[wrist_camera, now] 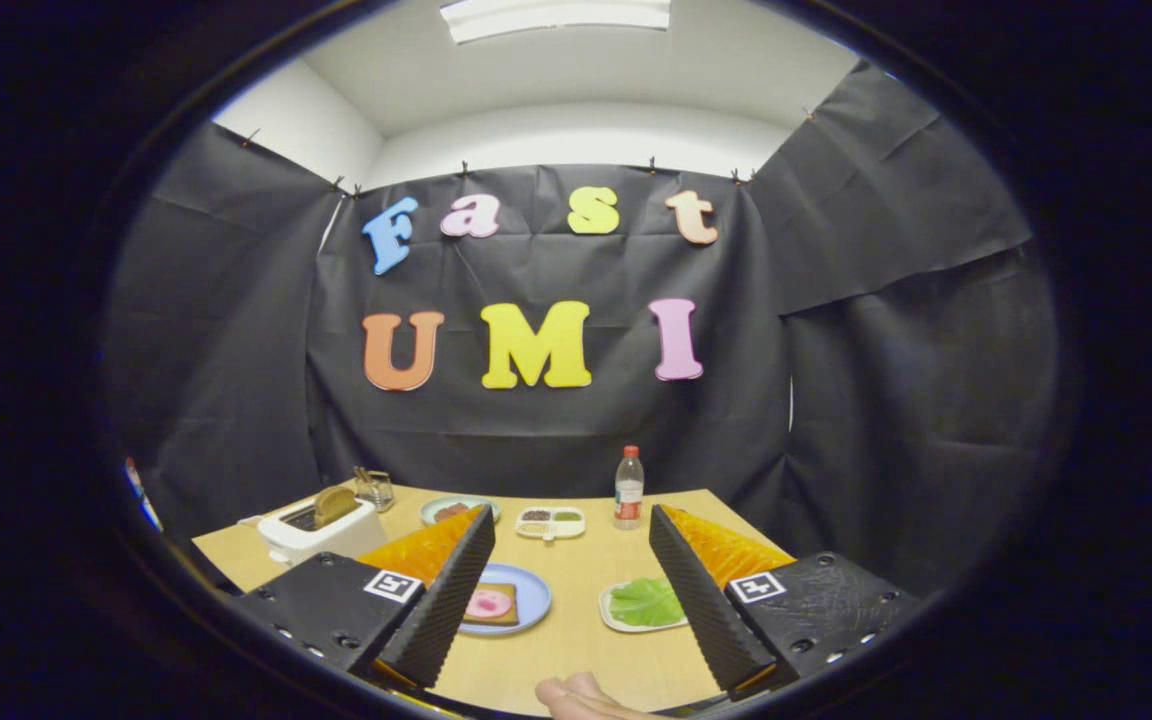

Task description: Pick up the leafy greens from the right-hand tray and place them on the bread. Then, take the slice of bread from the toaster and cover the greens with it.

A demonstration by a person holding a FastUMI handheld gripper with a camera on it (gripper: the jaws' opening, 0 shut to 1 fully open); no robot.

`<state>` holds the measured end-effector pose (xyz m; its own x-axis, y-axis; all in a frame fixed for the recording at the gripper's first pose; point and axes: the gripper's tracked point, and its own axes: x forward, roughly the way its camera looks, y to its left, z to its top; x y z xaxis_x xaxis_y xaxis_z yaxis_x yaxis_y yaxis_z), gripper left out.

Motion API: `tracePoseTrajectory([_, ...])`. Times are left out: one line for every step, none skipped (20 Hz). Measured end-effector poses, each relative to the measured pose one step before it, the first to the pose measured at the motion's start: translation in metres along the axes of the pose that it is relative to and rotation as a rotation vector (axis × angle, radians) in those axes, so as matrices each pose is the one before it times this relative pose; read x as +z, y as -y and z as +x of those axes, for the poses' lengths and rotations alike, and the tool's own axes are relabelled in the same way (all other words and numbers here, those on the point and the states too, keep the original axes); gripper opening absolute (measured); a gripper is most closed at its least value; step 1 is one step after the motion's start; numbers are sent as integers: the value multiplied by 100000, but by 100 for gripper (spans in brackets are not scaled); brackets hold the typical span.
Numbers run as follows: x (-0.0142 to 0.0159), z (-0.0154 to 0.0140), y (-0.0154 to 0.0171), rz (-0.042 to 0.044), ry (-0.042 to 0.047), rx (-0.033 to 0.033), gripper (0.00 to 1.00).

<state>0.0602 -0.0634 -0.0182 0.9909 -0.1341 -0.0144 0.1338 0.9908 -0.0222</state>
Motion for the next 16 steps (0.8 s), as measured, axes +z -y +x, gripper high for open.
tracePoseTrajectory([-828, 909, 734, -1014, -1776, -1884, 95])
tracePoseTrajectory([-623, 845, 687, -225, -1693, -1845, 96])
tracePoseTrajectory([-723, 1163, 804, 306, -1887, -1280, 96])
tracePoseTrajectory([-637, 1038, 570, -104, -1778, -895, 96])
tracePoseTrajectory([-898, 1561, 858, -218, -2579, -848, 96])
tracePoseTrajectory([-734, 1250, 776, -397, -2036, -1153, 95])
tracePoseTrajectory([-879, 1558, 1028, -60, -2433, -1179, 95])
tracePoseTrajectory([-689, 1370, 682, 427, -2015, -455, 96])
tracePoseTrajectory([-857, 1497, 611, 427, -2296, -5, 95])
tracePoseTrajectory([-731, 1617, 717, 166, -1394, 52, 96])
tracePoseTrajectory([-857, 1567, 557, 165, -1469, 827, 96])
tracePoseTrajectory([-1112, 1668, 561, 36, -3064, 330, 96])
tracePoseTrajectory([-1354, 1752, 1039, -172, -4250, -1103, 96])
tracePoseTrajectory([-1216, 1574, 1001, 17, -4659, -1494, 96])
tracePoseTrajectory([-622, 1212, 698, 532, -2675, -871, 96])
tracePoseTrajectory([-495, 1085, 362, 781, -2789, -24, 96])
